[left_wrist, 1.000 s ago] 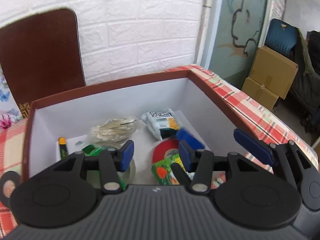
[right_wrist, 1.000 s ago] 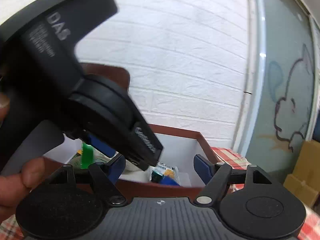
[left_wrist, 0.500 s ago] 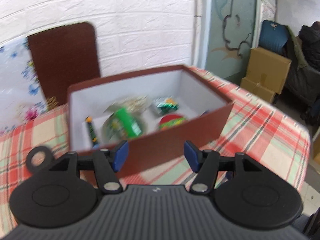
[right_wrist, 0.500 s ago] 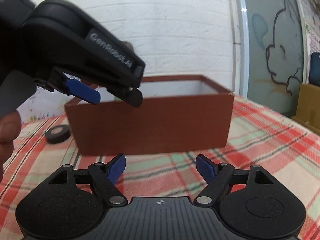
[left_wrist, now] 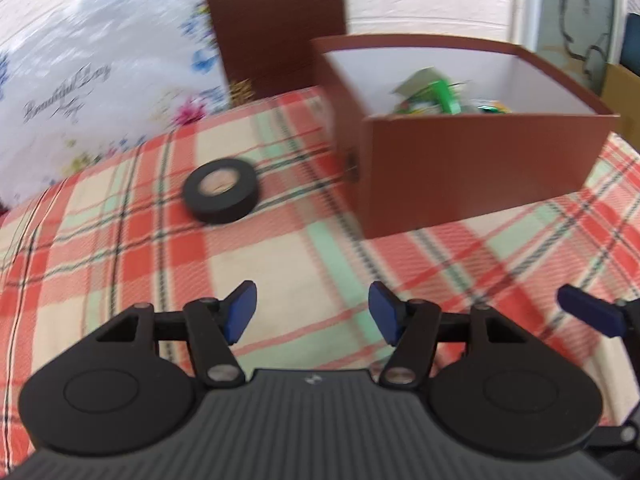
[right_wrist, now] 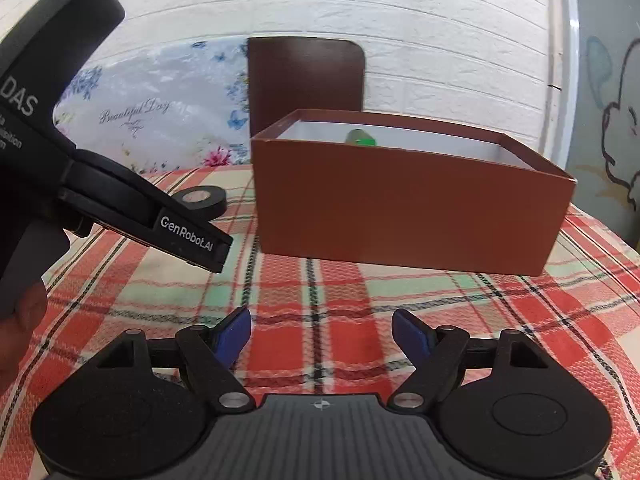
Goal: Organize objects
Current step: 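Move the right gripper to the black tape roll and grasp it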
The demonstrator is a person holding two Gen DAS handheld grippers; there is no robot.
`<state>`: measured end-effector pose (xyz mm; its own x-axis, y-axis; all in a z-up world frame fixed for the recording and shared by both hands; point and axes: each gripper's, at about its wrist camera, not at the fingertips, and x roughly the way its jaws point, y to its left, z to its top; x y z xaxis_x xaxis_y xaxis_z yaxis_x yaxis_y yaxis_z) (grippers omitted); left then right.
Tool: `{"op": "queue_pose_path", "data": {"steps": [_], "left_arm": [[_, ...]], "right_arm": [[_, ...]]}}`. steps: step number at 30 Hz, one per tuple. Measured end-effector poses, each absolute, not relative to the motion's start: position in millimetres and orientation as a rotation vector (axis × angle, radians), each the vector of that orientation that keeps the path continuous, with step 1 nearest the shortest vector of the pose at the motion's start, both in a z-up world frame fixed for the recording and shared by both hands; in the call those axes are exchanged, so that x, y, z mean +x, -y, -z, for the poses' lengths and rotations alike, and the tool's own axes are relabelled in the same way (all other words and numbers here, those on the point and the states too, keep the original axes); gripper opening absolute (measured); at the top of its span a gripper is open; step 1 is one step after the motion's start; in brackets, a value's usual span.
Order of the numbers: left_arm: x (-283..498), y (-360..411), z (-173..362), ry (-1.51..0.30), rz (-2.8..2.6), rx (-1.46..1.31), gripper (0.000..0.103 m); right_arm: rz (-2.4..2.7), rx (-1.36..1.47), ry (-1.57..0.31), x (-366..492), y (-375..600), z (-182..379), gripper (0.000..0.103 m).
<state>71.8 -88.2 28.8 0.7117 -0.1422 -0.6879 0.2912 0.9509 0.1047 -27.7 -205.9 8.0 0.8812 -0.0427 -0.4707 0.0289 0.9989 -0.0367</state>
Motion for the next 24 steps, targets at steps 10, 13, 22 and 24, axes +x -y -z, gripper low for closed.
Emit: {"op": "queue_pose_path", "data": {"steps": [10, 13, 22, 24], "left_arm": [[77, 50, -11, -0.767, 0.183, 0.170, 0.067], [80, 38, -8, -0.767, 0.165, 0.161, 0.068], [88, -2, -4, -0.750, 0.102, 0.122, 0.074], [90, -11, -2, -0.741, 0.087, 0.117, 0.078]], "right_arm": [[0.024, -0.037, -0.548, -18, 195, -4, 0.077], [0.004, -0.063, -0.558, -16, 185, -3, 0.077], [-0.079, -0.121, -0.582, -1, 150, -3, 0.077], [-0.100, -0.136, -0.584, 4, 140, -3, 0.077]]}}
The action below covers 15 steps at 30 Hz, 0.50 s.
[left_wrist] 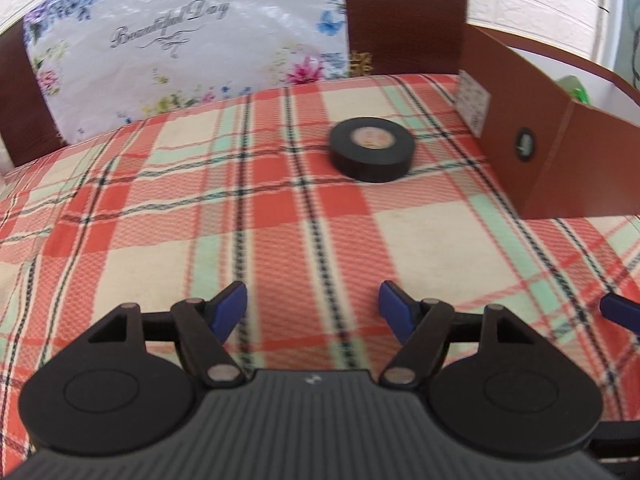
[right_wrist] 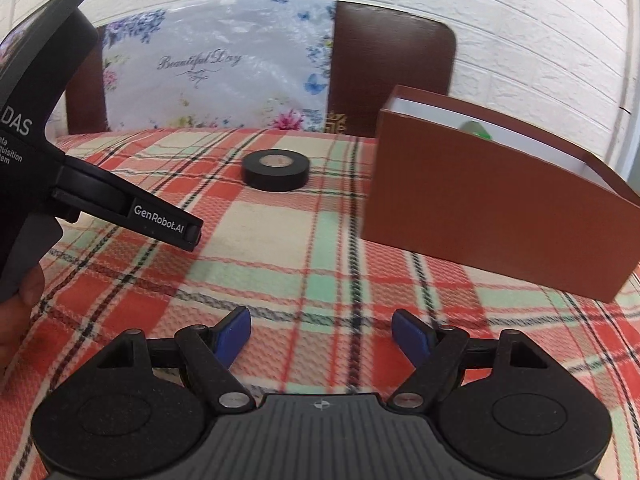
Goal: Organize objects
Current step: 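Move the right gripper to the black tape roll and grasp it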
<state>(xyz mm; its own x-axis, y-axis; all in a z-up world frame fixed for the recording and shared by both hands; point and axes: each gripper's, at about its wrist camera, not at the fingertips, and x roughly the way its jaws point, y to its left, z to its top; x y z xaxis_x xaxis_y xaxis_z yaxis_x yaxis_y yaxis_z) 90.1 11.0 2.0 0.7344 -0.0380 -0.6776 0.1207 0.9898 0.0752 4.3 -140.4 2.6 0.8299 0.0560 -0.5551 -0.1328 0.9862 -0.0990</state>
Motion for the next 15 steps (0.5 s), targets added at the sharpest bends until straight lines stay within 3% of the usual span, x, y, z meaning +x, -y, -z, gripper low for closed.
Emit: {"op": "queue_pose_path", "data": {"steps": [10, 15], "left_arm": [[111, -68, 5, -0.655, -0.069, 0.123, 0.092], [120, -96, 12, -0.634, -0.100, 0.026, 0.098]], "right_arm": [[-0.189, -0.180, -0.578, 52, 100, -5, 0.077], [-0.188, -0.126, -0.603, 95, 95, -4, 0.085]]}}
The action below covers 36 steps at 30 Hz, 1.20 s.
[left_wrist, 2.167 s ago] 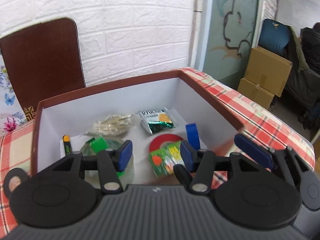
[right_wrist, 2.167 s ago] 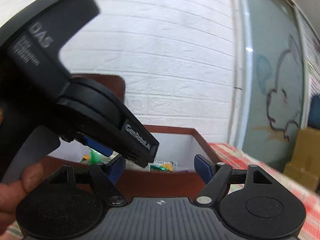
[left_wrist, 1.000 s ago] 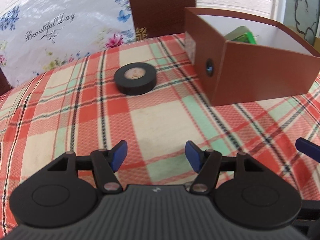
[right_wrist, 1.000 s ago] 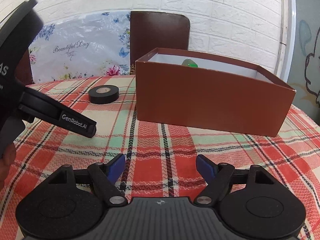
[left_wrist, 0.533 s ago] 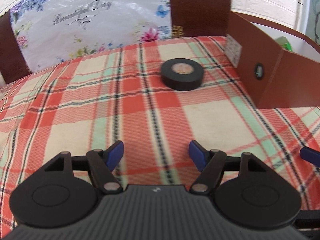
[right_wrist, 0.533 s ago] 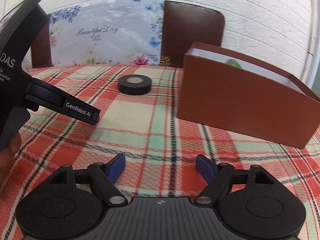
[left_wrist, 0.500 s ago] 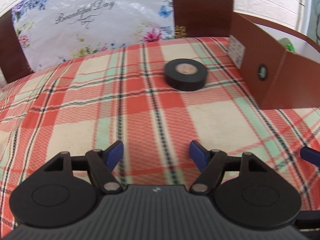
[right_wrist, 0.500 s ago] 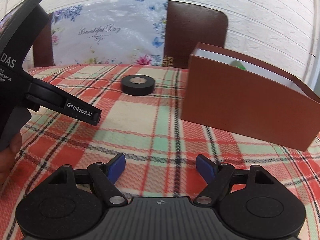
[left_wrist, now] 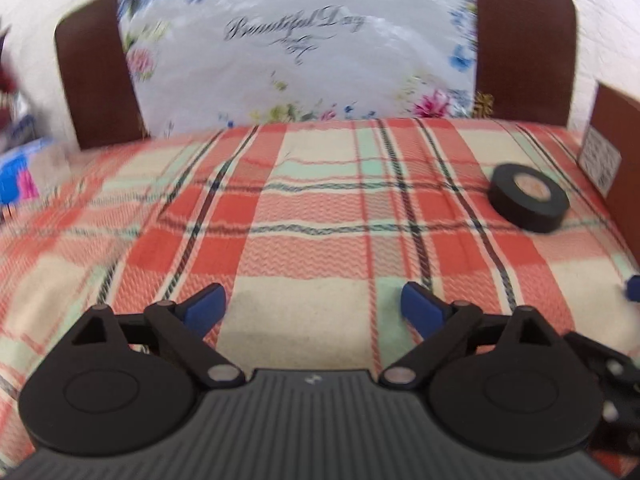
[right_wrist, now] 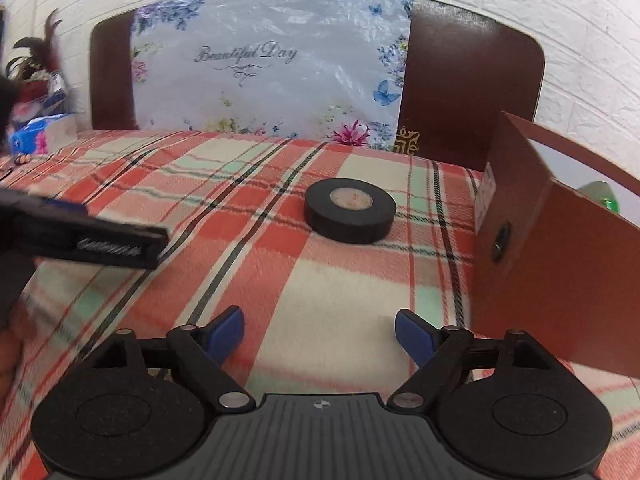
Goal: Organize objects
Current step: 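Move the right gripper to the black tape roll and grasp it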
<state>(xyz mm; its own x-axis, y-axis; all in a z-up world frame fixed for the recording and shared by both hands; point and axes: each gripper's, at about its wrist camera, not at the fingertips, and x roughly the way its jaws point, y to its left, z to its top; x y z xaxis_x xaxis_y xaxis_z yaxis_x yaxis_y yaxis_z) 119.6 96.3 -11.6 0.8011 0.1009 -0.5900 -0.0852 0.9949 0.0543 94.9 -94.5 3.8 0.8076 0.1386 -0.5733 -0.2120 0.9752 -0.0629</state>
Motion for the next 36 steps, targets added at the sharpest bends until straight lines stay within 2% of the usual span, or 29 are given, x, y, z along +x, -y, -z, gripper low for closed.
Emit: {"op": "queue_pose_path", "data": {"steps": [16, 17, 18, 19, 20, 27, 36], "left_arm": [[118, -101, 15, -0.628, -0.102, -0.020, 0.101], [119, -101, 15, -0.629, -0.103, -0.021, 0.102], [120, -101, 15, -0.630, -0.104, -0.021, 0.103], [120, -101, 16, -0.632, -0.107, -0.023, 0.103], [120, -102, 16, -0.633, -0.107, -0.025, 0.103], [121, -102, 15, -0.635, -0.108, -0.020, 0.103], [121, -99, 15, -0.635, -0.114, -0.005, 0.103]], "right_arm": [[-0.130, -0.062, -0.620, 198, 90, -1, 0.095], [-0.136, -0.057, -0.621, 201, 90, -1, 0.094], [-0.151, -0.055, -0.616, 202, 90, -2, 0.085], [-0.169, -0.062, -0.604, 201, 90, -3, 0.078], [-0.173, -0.072, -0.596, 198, 89, -3, 0.076], [-0.205, -0.087, -0.590, 166, 91, -4, 0.076], [-0.250, -0.101, -0.606, 77, 115, -3, 0.076]]}}
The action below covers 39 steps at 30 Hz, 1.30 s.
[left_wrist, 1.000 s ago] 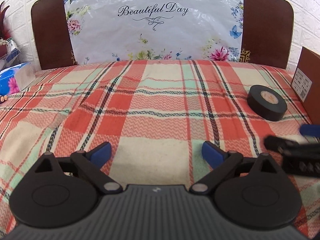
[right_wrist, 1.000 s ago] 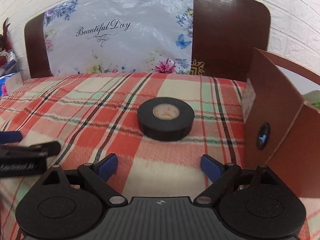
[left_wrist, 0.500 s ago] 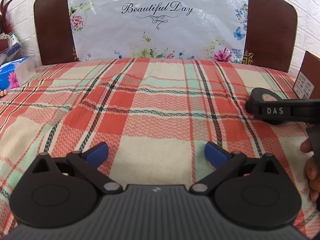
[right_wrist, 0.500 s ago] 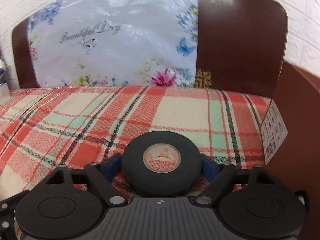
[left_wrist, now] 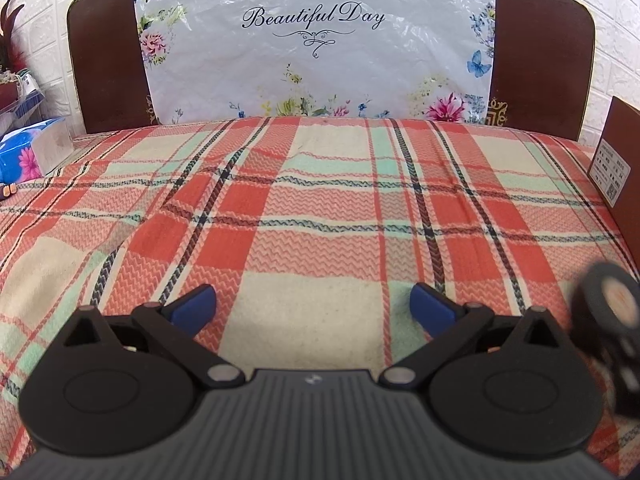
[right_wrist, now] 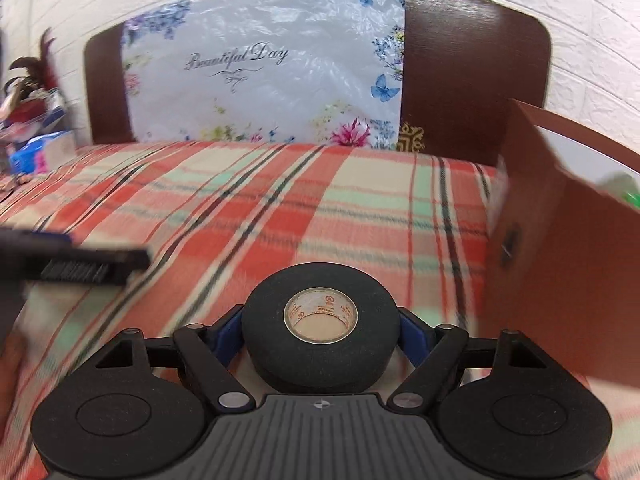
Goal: Organize objects
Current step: 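Move the right gripper to the black tape roll and grasp it, then carry the black tape into the brown box and release it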
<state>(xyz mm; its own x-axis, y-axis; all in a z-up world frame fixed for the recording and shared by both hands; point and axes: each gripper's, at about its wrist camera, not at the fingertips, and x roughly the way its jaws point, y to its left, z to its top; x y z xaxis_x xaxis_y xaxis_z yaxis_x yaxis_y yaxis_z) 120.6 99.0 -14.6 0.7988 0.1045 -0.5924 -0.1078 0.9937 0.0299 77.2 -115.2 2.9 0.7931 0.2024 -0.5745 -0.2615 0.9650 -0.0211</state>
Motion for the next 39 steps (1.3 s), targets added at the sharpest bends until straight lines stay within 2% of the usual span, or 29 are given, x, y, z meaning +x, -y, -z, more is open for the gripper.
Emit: {"op": "queue_pose_path", "data": {"steps": [10, 12, 13, 31, 39], "left_arm": [[116, -91, 13, -0.629, -0.142, 0.055, 0.103], [113, -89, 13, -0.626, -0.152, 0.072, 0.103], [111, -88, 13, -0.625, -0.159, 0.079, 0.103], [81, -67, 13, -0.592, -0.230, 0.240, 0.103], [58, -64, 7, -0.637, -0.215, 0.184, 0.103]], "right_arm": [[-0.182, -0.107, -0.598, -16, 146, 0, 0.077], [-0.171, -0.105, -0.596, -20, 148, 0, 0.084], [-0.173, -0.103, -0.596, -20, 150, -1, 0.084], [-0.187, -0.076, -0.574, -44, 166, 4, 0.088], [-0.192, -0.070, -0.567, -46, 167, 4, 0.088]]}}
